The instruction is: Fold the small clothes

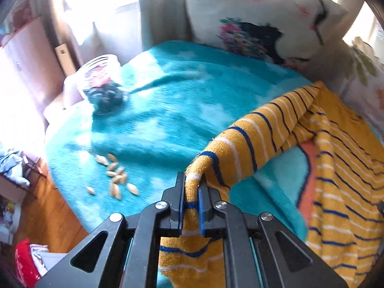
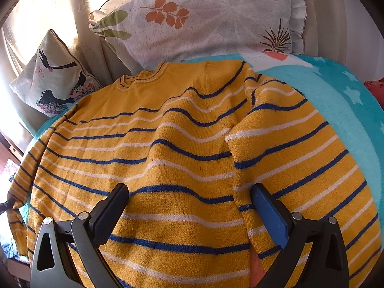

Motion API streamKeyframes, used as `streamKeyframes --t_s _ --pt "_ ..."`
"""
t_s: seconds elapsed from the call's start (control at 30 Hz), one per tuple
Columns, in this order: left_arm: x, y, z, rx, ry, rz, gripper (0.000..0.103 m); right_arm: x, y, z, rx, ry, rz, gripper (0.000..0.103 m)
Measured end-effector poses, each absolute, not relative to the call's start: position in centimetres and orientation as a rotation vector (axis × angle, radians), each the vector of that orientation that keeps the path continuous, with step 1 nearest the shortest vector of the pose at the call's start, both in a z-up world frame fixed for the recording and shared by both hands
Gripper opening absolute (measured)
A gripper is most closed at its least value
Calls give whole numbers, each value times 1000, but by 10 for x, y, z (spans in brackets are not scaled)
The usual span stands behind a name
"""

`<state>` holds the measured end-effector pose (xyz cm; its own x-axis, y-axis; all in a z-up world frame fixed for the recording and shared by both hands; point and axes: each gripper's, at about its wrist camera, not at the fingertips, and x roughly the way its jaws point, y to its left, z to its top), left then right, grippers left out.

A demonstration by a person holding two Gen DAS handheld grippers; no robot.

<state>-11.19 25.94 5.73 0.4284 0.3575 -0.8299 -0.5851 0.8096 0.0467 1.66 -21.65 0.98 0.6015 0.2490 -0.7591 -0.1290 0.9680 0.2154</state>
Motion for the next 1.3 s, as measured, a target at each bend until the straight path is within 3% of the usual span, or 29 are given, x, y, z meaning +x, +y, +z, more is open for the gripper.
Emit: streamKeyframes --t_s 0.13,0.2,0.27,0.3,0.53,0.6,0.73,1.1,1.2,1.27,1.3 --pt "-121 264 61 -281 932 602 10 18 -214 10 126 907 211 103" --pt "-127 245 68 -271 905 544 17 19 -213 10 114 911 207 103" --pt "-128 227 76 -263 881 458 36 19 -210 9 93 916 201 103" --pt "-131 215 78 -265 868 414 39 20 -208 9 78 920 197 103" --pt "-124 142 43 -290 987 57 39 15 -208 13 66 901 194 103" --pt "-116 127 26 -281 1053 10 38 6 -212 22 76 852 188 103" --pt "-117 108 20 -239 1065 -33 7 -19 -220 38 55 769 178 103" --pt "-178 175 66 -257 933 253 5 -39 -277 39 154 786 83 103" --pt "-184 168 76 -276 889 180 23 -44 -283 42 155 783 62 103" --pt "-180 151 83 -251 853 141 52 -47 -283 42 151 795 64 103" --pt "-177 145 85 -240 838 124 55 -48 -282 40 155 810 73 103"
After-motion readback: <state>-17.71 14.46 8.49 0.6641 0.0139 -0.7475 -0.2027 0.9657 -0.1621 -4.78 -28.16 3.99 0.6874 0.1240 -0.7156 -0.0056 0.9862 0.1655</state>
